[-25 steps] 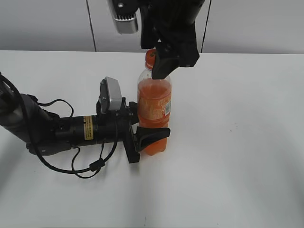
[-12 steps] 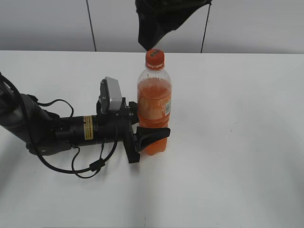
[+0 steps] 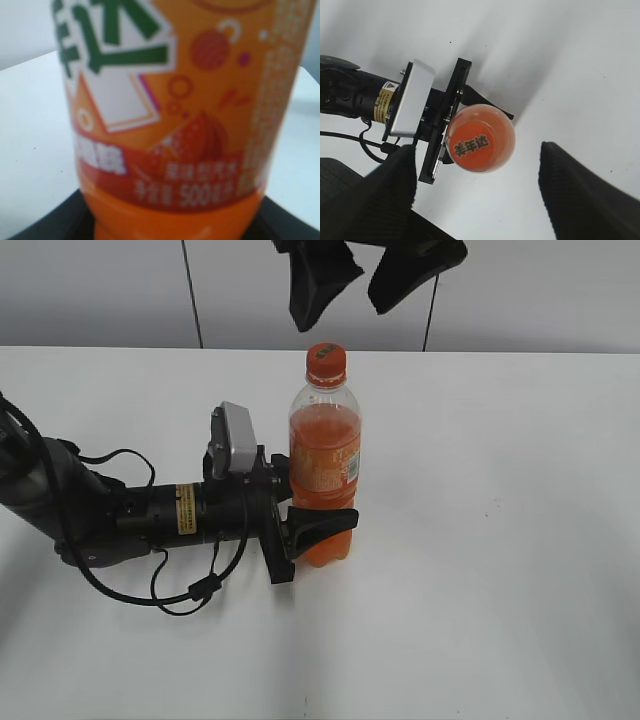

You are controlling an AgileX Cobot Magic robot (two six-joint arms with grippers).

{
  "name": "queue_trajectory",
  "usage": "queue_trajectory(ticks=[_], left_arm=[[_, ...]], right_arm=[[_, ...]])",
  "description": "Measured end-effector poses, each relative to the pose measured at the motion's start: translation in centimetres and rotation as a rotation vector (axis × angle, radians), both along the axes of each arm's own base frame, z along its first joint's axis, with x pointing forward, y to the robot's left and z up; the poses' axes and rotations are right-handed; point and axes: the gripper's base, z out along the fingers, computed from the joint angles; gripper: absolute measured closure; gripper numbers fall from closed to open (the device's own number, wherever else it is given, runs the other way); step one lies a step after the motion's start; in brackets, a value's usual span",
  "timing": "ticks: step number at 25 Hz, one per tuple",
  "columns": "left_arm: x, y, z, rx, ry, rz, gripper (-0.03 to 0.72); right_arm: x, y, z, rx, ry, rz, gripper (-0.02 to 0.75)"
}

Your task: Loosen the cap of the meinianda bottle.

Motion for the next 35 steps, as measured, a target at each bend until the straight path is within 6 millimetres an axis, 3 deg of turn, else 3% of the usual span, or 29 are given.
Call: queue_trajectory(ticks=[13, 18, 23, 28, 35], left_arm=[[0.0, 0.0, 0.0, -0.001, 0.0, 0.002, 0.294], [0.0, 0.0, 0.0, -0.001, 0.0, 0.002, 0.294], [0.0, 0.0, 0.0, -0.001, 0.001, 0.003, 0.294], [0.0, 0.0, 0.0, -0.001, 0.002, 0.003, 0.294], [0.0, 0.0, 0.0, -0.001, 0.002, 0.003, 0.294]], right_arm=[[1.5, 1.3, -3.8, -0.06, 0.073, 0.008, 0.176], [1.6, 1.4, -3.8, -0.064, 0.07, 0.019, 0.284], [1.5, 1.4, -3.8, -0.067, 0.064, 0.045, 0.468], [1.5, 1.4, -3.8, -0.087, 0.039, 0.12, 0.468], [1.5, 1.5, -3.8, -0.15, -0.041, 0.366, 0.468]])
